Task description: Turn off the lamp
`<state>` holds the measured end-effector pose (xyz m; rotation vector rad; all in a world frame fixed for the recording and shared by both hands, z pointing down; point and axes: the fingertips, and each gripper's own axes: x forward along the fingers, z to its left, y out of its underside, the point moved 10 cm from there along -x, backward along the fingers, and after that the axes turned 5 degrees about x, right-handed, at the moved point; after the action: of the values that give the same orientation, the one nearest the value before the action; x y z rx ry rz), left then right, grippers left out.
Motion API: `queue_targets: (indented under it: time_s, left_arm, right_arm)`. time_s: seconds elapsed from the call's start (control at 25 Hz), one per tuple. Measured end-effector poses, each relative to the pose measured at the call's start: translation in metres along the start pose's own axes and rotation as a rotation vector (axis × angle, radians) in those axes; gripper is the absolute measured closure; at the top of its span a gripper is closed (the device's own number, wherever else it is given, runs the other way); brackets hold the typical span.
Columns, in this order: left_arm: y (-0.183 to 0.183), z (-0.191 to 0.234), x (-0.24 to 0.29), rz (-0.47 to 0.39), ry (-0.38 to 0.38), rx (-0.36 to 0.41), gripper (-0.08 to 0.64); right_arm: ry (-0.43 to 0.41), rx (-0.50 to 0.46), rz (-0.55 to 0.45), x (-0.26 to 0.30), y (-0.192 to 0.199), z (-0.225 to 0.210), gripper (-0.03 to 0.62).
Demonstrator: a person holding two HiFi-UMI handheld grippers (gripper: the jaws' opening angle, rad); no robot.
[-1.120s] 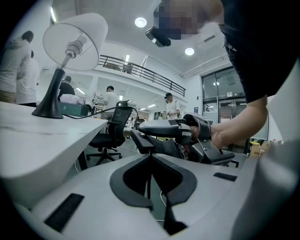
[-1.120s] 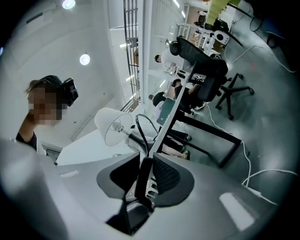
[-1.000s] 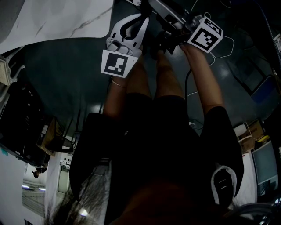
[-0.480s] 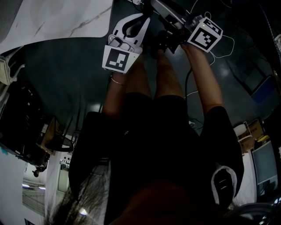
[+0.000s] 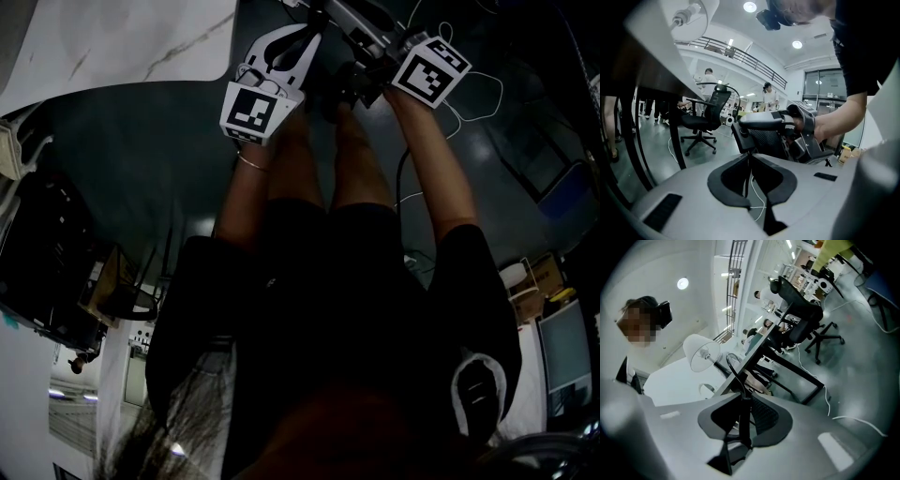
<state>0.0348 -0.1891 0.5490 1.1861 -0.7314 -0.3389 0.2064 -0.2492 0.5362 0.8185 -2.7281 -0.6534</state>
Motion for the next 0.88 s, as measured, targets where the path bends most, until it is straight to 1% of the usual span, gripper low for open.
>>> queue_targets:
  time_s: [0.12,0.28,0.44,0.56,0.68,0.88]
  left_arm:
    - [0.010,0.001,0.003,-0.015,-0.007,-0.020,0.546]
    - [0.018,0.003,0.004,0.011,-0.038,-0.009,0.546]
    - [0.022,0.007,0.003,0.020,-0.057,-0.026,0.546]
    - [0.023,0.008,-0.001,0.013,-0.067,-0.037,0.546]
    - [0.023,0.005,-0.002,0.007,-0.075,-0.034,0.548]
    - [0.020,0.001,0.000,-0.006,-0.060,-0.035,0.549]
  right_arm:
    - [0.020,-0.091,0.023,0.001,0.003,-0.004,0.525]
    - [0.043,-0.124,0.038,0.004,0.007,-0.009,0.525]
    - [0.108,-0.188,0.038,0.003,0.006,-0.015,0.529]
    - [0.119,-0.186,0.030,0.003,0.004,-0.019,0.529]
    - [0.130,-0.201,0.042,0.003,0.004,-0.023,0.529]
    - [0.139,-0.223,0.055,0.002,0.009,-0.029,0.529]
